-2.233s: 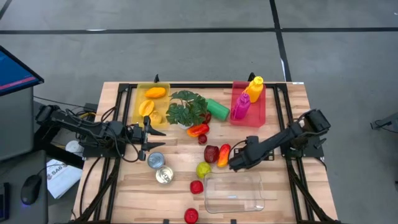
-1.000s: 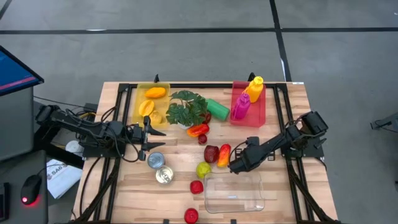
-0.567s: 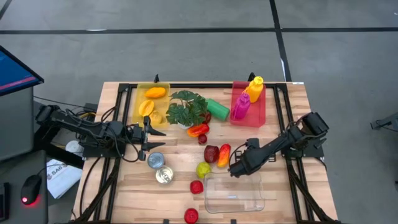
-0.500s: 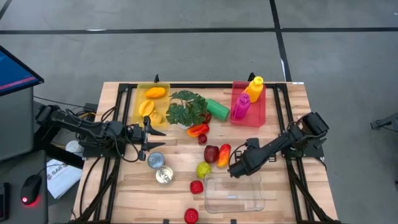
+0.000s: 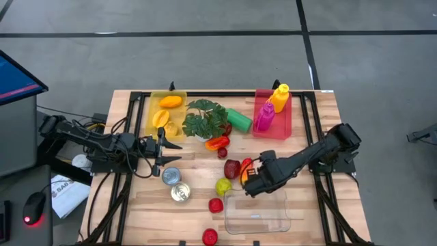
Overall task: Pick & Place Food Item
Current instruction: Put the blue tuna can into the transparent bin
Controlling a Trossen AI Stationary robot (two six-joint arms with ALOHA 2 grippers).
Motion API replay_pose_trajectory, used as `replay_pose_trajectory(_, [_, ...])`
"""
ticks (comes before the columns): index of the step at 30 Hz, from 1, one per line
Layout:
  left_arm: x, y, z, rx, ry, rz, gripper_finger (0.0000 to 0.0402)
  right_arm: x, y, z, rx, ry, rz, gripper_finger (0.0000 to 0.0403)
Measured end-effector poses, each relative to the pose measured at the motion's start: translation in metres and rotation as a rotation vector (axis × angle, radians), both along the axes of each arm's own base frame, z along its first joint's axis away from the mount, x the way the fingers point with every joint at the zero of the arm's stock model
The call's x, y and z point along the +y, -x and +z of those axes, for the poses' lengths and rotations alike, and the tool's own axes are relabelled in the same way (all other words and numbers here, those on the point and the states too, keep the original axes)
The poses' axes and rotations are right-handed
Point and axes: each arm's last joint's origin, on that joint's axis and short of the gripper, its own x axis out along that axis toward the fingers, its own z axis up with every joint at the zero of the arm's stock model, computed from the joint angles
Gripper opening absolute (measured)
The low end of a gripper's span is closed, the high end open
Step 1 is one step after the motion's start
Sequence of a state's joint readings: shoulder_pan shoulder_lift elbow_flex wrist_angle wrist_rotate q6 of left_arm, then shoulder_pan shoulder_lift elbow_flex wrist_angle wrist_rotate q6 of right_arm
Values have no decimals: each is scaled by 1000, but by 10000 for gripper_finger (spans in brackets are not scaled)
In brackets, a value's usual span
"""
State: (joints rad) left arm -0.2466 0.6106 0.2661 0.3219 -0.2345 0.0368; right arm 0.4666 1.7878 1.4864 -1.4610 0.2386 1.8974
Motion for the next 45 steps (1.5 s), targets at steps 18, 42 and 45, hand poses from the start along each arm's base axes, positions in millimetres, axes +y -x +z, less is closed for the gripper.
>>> replay_pose_trajectory(18, [0,0,0,0,0,0,153,44,-11,35,-302,-117,123,109])
replay_pose_trajectory(42, [0,0,10,-101,80,-4,153,97,-7,-12,-290,-168,170,109])
replay_pose_trajectory(45, [-1,0,8,-79,123,-32,153,100,-8,-20,-268,-162,163,113])
